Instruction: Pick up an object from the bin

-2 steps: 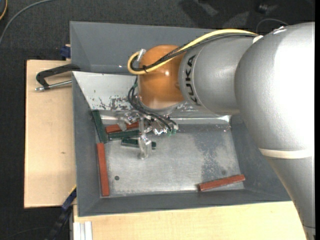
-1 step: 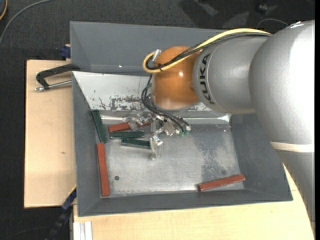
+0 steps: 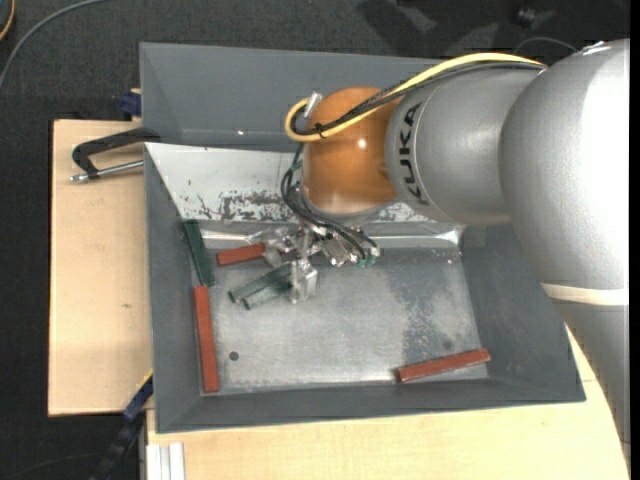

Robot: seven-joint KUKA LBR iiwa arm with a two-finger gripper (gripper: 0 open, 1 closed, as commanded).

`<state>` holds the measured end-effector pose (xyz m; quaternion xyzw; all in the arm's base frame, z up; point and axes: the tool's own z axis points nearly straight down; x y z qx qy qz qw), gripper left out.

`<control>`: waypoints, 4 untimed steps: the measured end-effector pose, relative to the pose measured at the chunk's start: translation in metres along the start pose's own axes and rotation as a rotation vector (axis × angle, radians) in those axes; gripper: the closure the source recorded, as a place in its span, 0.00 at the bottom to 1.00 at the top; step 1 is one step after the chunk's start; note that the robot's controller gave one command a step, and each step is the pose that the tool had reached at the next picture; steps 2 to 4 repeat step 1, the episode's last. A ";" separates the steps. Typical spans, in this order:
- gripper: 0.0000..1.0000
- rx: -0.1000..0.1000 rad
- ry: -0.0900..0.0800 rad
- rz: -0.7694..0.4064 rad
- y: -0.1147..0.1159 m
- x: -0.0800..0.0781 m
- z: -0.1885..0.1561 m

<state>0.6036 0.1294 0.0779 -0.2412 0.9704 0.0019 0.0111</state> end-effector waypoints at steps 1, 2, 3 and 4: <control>1.00 0.001 0.007 0.009 0.019 -0.003 -0.139; 1.00 0.001 0.007 0.009 0.019 -0.003 -0.139; 1.00 0.001 0.007 0.009 0.019 -0.003 -0.139; 1.00 0.001 0.007 0.009 0.019 -0.003 -0.139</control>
Offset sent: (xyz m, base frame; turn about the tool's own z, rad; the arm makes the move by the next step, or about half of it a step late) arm -0.0122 0.0144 0.1324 0.0097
